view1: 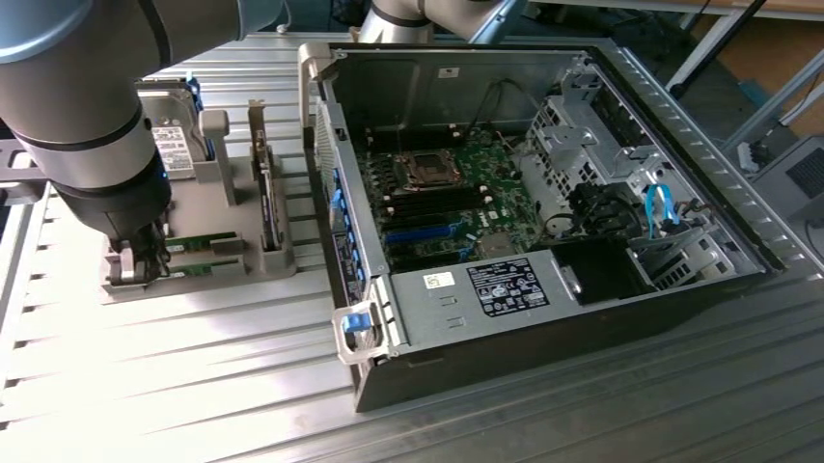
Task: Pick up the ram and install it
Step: 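Pick up the ram and move it above insertion slot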
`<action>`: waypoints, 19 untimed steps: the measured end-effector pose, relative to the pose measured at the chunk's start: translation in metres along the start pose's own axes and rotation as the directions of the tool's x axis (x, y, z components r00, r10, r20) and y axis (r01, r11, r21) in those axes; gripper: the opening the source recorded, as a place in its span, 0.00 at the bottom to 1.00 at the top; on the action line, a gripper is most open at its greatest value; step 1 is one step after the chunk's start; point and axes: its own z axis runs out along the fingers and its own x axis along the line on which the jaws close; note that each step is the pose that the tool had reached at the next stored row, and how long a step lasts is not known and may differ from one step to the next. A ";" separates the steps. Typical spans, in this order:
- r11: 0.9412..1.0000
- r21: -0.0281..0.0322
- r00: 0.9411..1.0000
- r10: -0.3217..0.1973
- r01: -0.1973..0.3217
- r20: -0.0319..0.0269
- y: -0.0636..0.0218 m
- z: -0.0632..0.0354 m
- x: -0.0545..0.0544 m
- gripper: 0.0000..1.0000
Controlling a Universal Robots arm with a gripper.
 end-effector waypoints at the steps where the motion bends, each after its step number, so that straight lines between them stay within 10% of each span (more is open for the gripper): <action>1: 1.000 0.000 1.000 0.000 0.000 0.000 -0.0011 -0.0001 0.000 0.24; 13: 1.000 -0.001 1.000 0.000 0.000 0.000 -0.0311 -0.0015 -0.001 0.24; 19: 1.000 -0.001 1.000 0.000 0.000 0.000 -0.0329 -0.0006 -0.001 0.24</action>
